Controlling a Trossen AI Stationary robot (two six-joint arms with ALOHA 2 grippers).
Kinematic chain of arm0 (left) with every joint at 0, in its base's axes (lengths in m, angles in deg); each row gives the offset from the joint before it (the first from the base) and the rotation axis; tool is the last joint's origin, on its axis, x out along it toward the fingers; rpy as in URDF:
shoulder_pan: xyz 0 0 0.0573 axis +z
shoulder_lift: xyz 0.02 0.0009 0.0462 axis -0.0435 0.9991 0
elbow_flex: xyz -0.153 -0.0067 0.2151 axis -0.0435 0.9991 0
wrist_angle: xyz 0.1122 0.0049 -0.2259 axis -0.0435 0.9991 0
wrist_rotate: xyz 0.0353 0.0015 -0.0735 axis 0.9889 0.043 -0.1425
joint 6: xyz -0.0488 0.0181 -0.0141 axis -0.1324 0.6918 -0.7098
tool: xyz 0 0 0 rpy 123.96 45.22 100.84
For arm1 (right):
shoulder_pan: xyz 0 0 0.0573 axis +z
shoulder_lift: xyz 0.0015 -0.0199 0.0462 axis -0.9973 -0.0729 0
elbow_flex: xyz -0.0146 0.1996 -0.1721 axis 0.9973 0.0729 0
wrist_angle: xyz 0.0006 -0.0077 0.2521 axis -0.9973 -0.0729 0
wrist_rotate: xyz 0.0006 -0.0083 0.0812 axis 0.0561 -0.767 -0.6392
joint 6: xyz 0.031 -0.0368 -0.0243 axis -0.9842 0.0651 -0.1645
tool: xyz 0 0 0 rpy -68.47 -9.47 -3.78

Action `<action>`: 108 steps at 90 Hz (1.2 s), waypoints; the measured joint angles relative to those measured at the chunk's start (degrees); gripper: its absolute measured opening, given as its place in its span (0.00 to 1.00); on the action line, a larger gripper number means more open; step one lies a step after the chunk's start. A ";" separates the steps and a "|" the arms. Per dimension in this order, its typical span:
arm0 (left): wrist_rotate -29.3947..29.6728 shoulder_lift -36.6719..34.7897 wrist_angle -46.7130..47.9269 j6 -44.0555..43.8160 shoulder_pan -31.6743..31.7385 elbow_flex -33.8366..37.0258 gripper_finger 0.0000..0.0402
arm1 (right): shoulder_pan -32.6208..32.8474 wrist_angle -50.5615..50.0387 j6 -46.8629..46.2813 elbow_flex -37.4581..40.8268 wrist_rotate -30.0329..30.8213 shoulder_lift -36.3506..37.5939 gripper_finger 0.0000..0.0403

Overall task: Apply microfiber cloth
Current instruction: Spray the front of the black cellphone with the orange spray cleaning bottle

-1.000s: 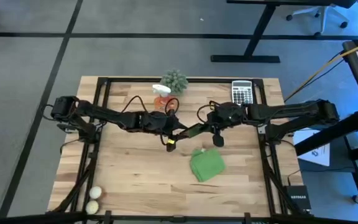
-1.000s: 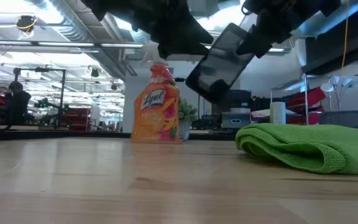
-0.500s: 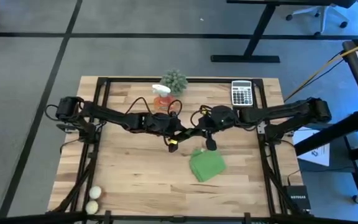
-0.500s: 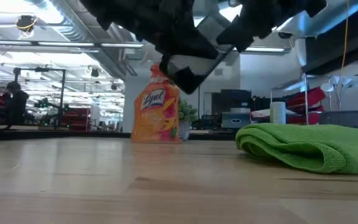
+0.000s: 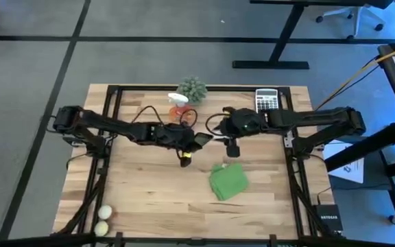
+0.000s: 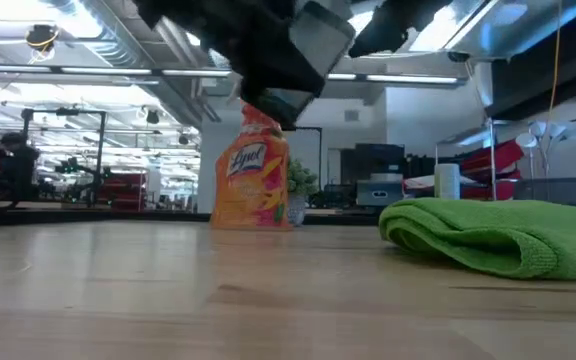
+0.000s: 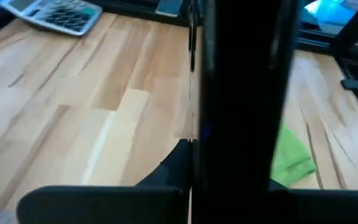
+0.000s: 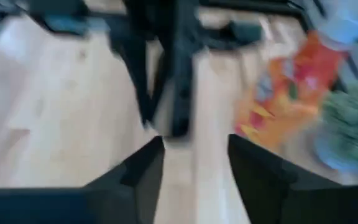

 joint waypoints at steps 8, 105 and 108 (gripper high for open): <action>5.94 -4.61 5.49 -0.85 -2.16 -0.01 0.03 | -1.92 -2.99 0.49 -0.81 -0.06 0.46 0.58; 29.86 -26.41 -7.65 -12.32 7.50 37.85 0.03 | -25.16 44.85 5.37 5.55 -26.89 -26.50 0.68; 28.52 -26.11 -10.10 -11.08 9.06 38.44 0.04 | -25.22 44.80 5.63 4.76 -27.62 -27.27 0.68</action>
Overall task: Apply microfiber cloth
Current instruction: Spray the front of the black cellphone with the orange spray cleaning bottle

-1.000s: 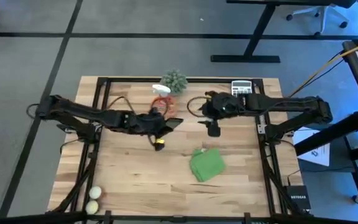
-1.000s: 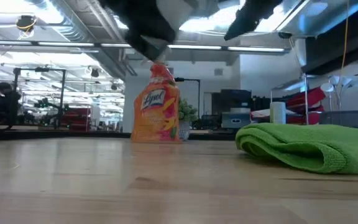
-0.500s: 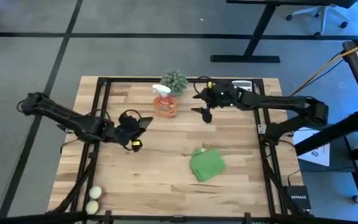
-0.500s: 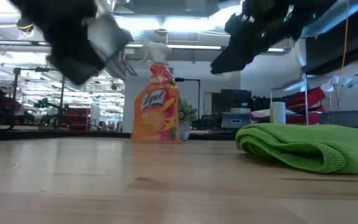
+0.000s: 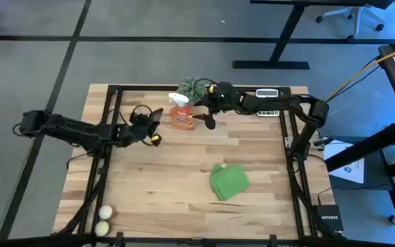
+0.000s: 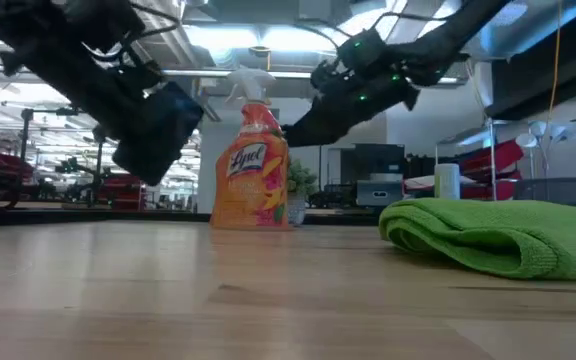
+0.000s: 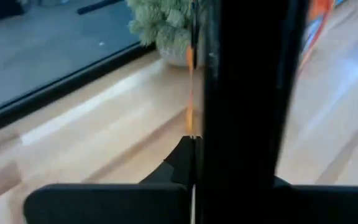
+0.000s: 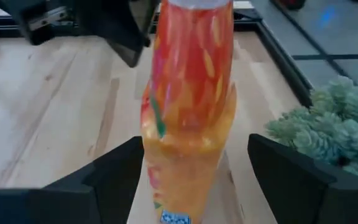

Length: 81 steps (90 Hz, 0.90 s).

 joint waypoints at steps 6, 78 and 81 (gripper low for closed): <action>-2.30 0.81 -3.67 2.18 3.14 1.03 0.04 | -0.20 -0.01 0.60 -0.78 -2.86 -1.44 0.68; -18.20 11.75 -23.25 -5.54 -0.44 2.75 0.04 | 15.29 -3.80 -4.94 -2.09 -4.33 -3.68 0.68; -17.52 11.75 -23.21 -6.47 -1.90 2.75 0.04 | 15.62 -5.39 -5.17 -2.11 -4.18 -3.22 0.68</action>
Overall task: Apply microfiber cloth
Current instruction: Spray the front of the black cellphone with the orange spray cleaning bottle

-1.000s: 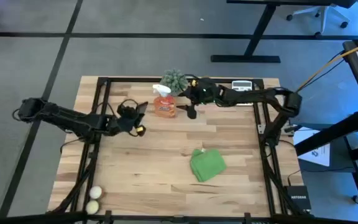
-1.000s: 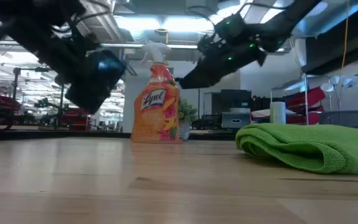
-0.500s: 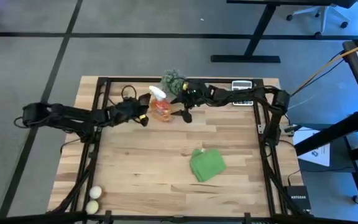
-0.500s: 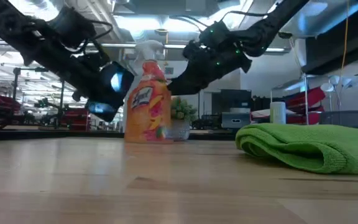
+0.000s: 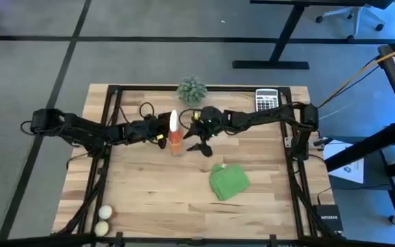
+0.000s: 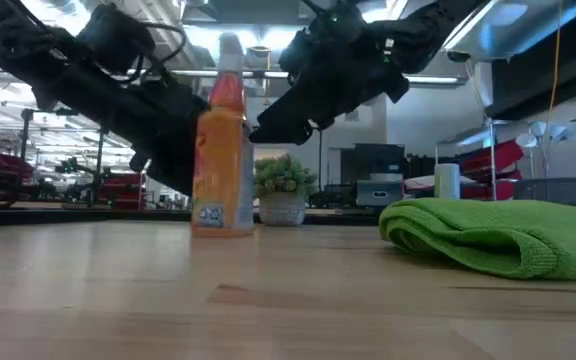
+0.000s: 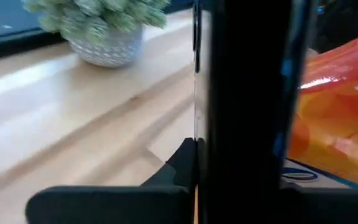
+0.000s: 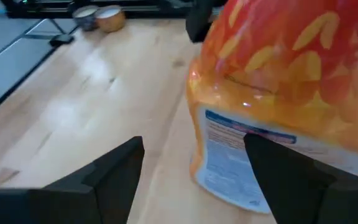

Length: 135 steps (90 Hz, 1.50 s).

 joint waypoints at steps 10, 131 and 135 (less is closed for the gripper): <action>2.98 0.00 0.35 -1.69 -5.33 -0.13 0.04 | 0.60 -7.91 0.06 0.00 2.62 2.52 0.68; 18.98 5.16 2.28 1.73 -16.08 -5.64 0.04 | 11.24 -7.67 0.65 4.26 17.77 8.36 0.68; 19.14 4.81 2.27 1.77 -16.15 -5.64 0.04 | 11.19 -8.20 1.25 4.22 17.79 9.14 0.68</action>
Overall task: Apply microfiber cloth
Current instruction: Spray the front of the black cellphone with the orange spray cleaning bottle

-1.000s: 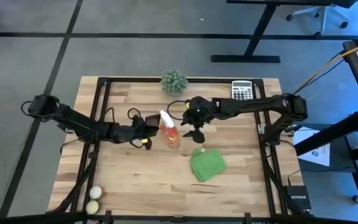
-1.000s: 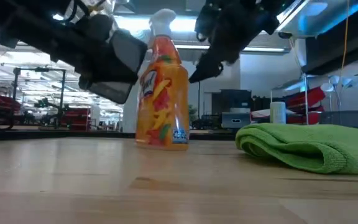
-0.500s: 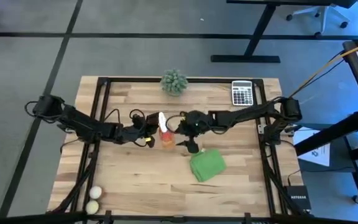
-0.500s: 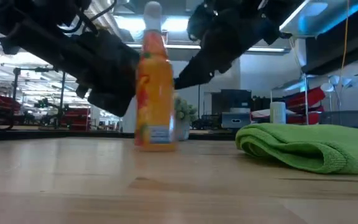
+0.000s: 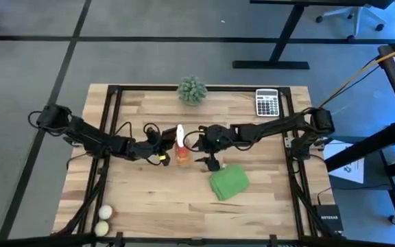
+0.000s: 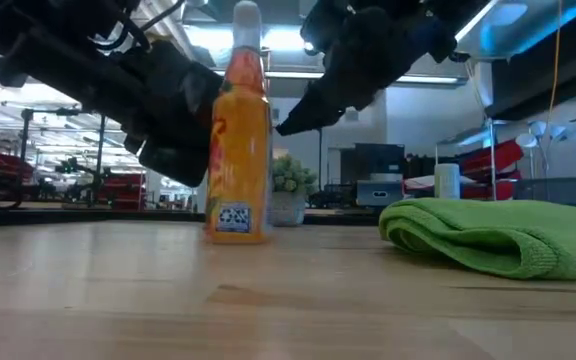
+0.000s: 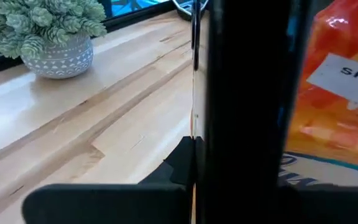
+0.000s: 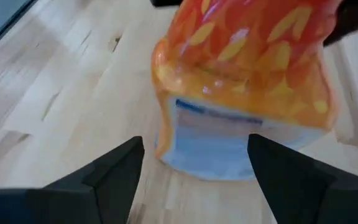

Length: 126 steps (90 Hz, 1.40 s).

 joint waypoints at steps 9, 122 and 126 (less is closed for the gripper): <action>0.10 -1.68 0.07 1.21 -0.04 0.00 0.04 | -0.36 -2.00 0.74 -0.28 0.04 1.80 0.68; 2.04 -4.51 5.23 -0.72 -0.72 0.00 0.04 | -0.30 -22.52 1.03 -9.22 20.54 5.12 0.94; 2.04 -4.51 5.23 -0.93 -0.72 0.00 0.04 | -0.30 -23.66 0.38 -9.22 20.48 5.10 0.94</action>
